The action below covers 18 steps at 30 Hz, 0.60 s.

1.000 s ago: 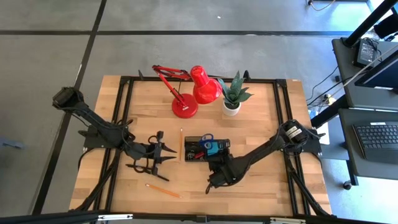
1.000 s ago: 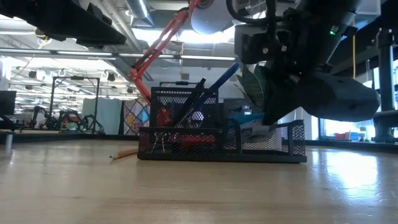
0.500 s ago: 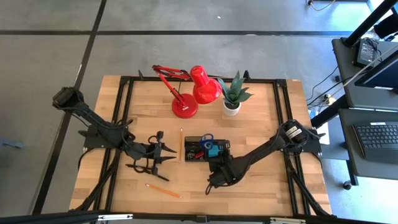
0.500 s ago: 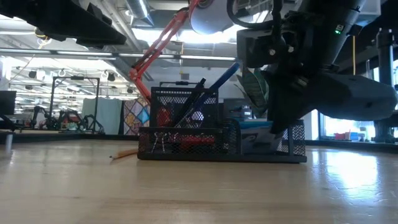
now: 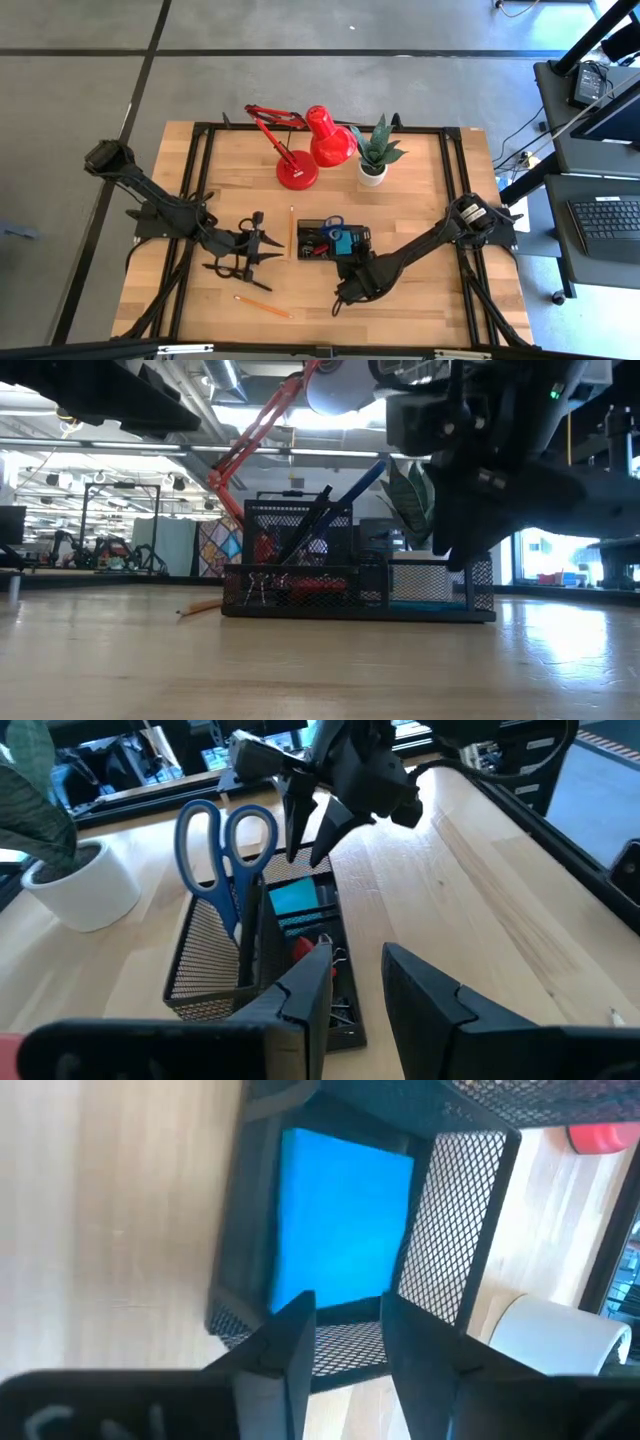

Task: Pick and place office supplies into organizer
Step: Put the bottom black pen into the black desk organizer

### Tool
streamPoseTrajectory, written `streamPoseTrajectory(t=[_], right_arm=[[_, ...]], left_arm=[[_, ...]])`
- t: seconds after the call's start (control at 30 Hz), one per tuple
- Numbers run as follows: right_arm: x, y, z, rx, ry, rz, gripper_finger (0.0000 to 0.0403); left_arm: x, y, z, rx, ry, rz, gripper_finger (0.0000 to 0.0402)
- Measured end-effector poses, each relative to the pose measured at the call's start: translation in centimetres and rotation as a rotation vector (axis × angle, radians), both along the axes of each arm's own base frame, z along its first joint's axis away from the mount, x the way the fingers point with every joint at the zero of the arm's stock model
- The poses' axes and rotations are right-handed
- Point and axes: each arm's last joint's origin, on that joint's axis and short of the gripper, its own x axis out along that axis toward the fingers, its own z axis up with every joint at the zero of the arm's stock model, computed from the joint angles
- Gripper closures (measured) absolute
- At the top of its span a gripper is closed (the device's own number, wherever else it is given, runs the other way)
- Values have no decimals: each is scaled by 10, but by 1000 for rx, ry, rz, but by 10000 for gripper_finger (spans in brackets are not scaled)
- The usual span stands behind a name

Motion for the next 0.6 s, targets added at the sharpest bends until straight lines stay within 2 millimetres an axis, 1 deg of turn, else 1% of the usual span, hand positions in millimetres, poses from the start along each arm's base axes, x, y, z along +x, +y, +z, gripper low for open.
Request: streamPoseTrajectory(t=[0.2, 0.3, 0.37, 0.47, 0.6], right_arm=[[-2, 6, 15, 1, 30, 11, 283], [-8, 9, 31, 29, 0, 18, 283], [-17, 9, 46, 70, -45, -2, 283], [-35, 8, 71, 132, -120, -18, 283], [-62, 4, 103, 254, -292, -31, 283]], left_arm=[[0, 0, 0, -15, 2, -4, 315], [0, -1, 0, -35, 10, -23, 315], [0, -2, -1, -60, 25, -73, 315], [-1, -5, -1, -130, 50, -142, 315], [-3, -8, -2, -173, 85, -214, 315]])
